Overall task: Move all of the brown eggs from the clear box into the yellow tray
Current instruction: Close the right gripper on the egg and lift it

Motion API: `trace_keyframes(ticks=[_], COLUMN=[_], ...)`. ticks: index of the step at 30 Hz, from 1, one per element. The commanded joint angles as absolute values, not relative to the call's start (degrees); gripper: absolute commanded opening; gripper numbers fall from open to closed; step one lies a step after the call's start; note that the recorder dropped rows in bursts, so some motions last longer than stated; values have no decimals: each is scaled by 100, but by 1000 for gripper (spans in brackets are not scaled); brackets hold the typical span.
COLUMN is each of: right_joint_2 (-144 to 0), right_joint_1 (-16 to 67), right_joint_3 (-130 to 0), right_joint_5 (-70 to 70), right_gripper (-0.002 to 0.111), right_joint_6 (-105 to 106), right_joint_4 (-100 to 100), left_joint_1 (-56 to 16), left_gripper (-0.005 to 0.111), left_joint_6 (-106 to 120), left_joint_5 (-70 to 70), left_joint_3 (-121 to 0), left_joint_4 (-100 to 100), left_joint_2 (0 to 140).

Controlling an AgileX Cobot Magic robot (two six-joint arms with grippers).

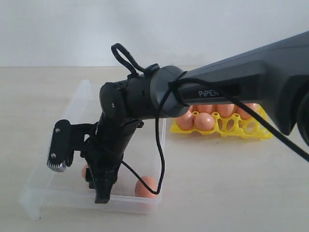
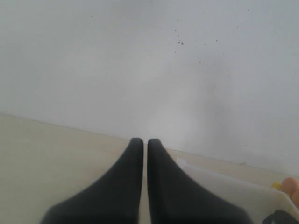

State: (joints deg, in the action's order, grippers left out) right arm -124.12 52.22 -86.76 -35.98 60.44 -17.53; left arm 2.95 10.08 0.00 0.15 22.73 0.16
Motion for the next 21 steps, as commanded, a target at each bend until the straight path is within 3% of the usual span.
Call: trace_keyframes(ticks=[1,15,21], right_joint_2=[-12021,-10033,-9407], right_joint_1=[4888,3888,3476], right_joint_3=[-8672,-6242,-5748], right_joint_5=[-3278,-2009,-2271], right_gripper=[0,0,0], right_joint_6=[6111,11271,11808], right_joint_4=[-2946,-9667,-9995], left_joint_1=[271,271,271], left_gripper=[4,4,4], left_joint_6=[1041,1041,1041], left_joint_5=[0,0,0], left_joint_3=[0,0,0], left_joint_4=[2291,2291,2291], left_joint_2=[0,0,0])
